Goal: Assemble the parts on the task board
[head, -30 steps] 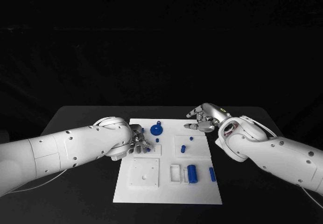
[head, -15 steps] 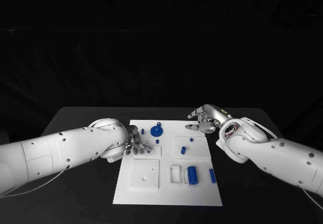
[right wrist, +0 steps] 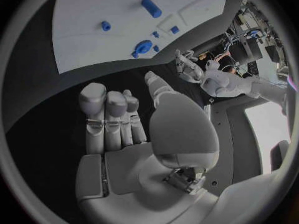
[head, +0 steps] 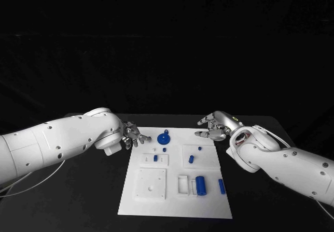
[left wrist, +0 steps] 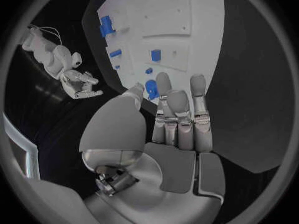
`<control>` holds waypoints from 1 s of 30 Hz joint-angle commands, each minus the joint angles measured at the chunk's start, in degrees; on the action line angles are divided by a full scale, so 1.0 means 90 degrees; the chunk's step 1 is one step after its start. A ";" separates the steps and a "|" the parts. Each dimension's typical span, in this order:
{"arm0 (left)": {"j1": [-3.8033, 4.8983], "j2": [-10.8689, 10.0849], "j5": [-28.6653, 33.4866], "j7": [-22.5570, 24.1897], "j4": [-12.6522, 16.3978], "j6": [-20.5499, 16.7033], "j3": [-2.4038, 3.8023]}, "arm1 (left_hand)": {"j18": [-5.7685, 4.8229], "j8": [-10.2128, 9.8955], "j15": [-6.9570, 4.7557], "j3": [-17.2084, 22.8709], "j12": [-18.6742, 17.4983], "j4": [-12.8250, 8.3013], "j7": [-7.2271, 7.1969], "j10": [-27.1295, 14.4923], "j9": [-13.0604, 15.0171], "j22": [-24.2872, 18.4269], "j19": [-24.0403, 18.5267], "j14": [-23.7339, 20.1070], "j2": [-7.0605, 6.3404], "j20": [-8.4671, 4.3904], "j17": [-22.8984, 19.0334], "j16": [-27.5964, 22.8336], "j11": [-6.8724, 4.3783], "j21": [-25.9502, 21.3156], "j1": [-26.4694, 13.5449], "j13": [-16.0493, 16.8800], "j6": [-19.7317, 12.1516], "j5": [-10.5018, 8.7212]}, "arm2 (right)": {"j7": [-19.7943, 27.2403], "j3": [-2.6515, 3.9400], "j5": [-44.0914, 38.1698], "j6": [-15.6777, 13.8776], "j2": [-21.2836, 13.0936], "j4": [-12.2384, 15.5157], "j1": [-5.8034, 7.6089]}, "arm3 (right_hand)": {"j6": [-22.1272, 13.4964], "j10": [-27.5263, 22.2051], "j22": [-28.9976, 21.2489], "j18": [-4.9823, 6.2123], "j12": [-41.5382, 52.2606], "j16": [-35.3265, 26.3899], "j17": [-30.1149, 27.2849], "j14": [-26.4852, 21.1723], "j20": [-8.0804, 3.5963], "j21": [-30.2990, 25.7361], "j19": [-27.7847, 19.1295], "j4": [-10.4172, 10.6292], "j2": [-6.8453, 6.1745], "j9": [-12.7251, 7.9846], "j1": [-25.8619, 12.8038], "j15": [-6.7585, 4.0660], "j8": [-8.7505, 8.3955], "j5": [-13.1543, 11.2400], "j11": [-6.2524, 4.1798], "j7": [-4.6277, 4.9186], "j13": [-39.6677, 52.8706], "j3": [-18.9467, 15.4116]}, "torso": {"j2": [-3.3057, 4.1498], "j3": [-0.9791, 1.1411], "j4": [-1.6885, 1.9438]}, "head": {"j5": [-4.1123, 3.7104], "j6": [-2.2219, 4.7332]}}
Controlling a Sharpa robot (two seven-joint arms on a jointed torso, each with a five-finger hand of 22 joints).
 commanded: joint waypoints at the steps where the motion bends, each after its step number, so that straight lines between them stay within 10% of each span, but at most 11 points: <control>1: 0.0075 0.0085 0.0321 0.0079 -0.0255 0.0112 0.0020 | -0.0079 0.0258 0.0047 -0.0029 -0.0305 -0.0135 0.0039 0.0271 -0.0349 0.0028 0.0048 -0.0056 0.0118 0.0053 -0.0060 -0.0072 0.0069 -0.0125 -0.0048 -0.0040 -0.0258 -0.0033 | 0.0074 0.0009 0.0065 -0.0058 0.0006 -0.0020 -0.0004 | -0.0056 -0.0014 0.0615 0.0132 -0.0018 -0.0017 0.0004 0.0034 0.0014 -0.0022 0.0314 0.0003 -0.0019 -0.0004 -0.0062 -0.0005 -0.0023 0.0035 0.0021 -0.0006 -0.0004 -0.0029 | 0.0007 0.0003 -0.0005 | 0.0014 0.0012; 5: 0.0118 0.0295 0.0207 0.0116 -0.0698 0.0208 0.0030 | -0.0068 0.0667 0.0071 -0.0048 -0.0449 -0.0084 0.0090 0.0252 -0.0751 0.0065 0.0077 -0.0080 0.0083 0.0071 -0.0067 -0.0060 0.0091 -0.0229 -0.0109 0.0014 -0.0621 -0.0031 | 0.0082 0.0016 0.0093 -0.0067 0.0013 -0.0043 -0.0004 | -0.0076 -0.0013 0.0617 0.0133 -0.0016 -0.0020 0.0001 0.0032 0.0016 -0.0016 0.0316 0.0008 -0.0017 -0.0004 -0.0067 -0.0004 -0.0024 0.0033 0.0023 -0.0004 -0.0003 -0.0033 | 0.0012 0.0000 -0.0011 | 0.0025 0.0023; 12: 0.0135 0.0759 -0.0032 0.0165 -0.1458 0.0687 0.0029 | -0.0067 0.0671 0.0105 -0.0096 -0.0654 0.0109 0.0194 0.0191 -0.1051 0.0089 0.0072 -0.0119 0.0016 0.0088 -0.0054 -0.0049 0.0147 -0.0285 -0.0208 -0.0014 -0.1031 -0.0053 | 0.0094 0.0042 0.0107 -0.0077 0.0034 -0.0062 -0.0004 | -0.0127 -0.0015 0.0617 0.0136 -0.0018 -0.0023 -0.0002 0.0032 0.0019 -0.0018 0.0315 0.0019 -0.0019 -0.0006 -0.0073 -0.0001 -0.0025 0.0042 0.0026 0.0001 -0.0007 -0.0044 | 0.0042 -0.0001 -0.0025 | 0.0015 0.0030; 15: 0.0126 0.1007 -0.0145 0.0218 -0.1837 0.0969 0.0027 | -0.0038 0.0887 0.0129 -0.0161 -0.0863 0.0080 0.0221 0.0240 -0.1654 0.0113 0.0106 -0.0137 0.0054 0.0117 -0.0004 -0.0014 0.0159 -0.0351 -0.0188 0.0024 -0.1126 -0.0055 | 0.0099 0.0065 0.0113 -0.0082 0.0043 -0.0065 -0.0004 | -0.0142 -0.0016 0.0616 0.0137 -0.0019 -0.0022 -0.0002 0.0032 0.0020 -0.0021 0.0315 0.0021 -0.0020 -0.0007 -0.0073 0.0000 -0.0027 0.0046 0.0027 0.0002 -0.0009 -0.0046 | 0.0081 -0.0010 -0.0044 | 0.0008 0.0063; 30: -0.0047 0.1637 -0.0417 0.0352 -0.2814 0.1538 0.0025 | -0.0046 0.0844 0.0132 -0.0266 -0.0838 -0.0225 0.0209 0.0223 -0.1701 0.0118 0.0086 -0.0161 0.0378 0.0122 0.0014 0.0014 0.0160 -0.0347 -0.0269 0.0096 -0.1026 -0.0050 | 0.0083 0.0144 0.0132 -0.0098 0.0045 -0.0010 -0.0004 | -0.0154 -0.0017 0.0616 0.0140 -0.0016 -0.0018 -0.0001 0.0033 0.0022 -0.0020 0.0317 0.0044 -0.0022 -0.0007 -0.0077 0.0000 -0.0026 0.0207 0.0027 0.0004 -0.0009 -0.0053 | 0.0199 0.0001 -0.0116 | 0.0034 0.0132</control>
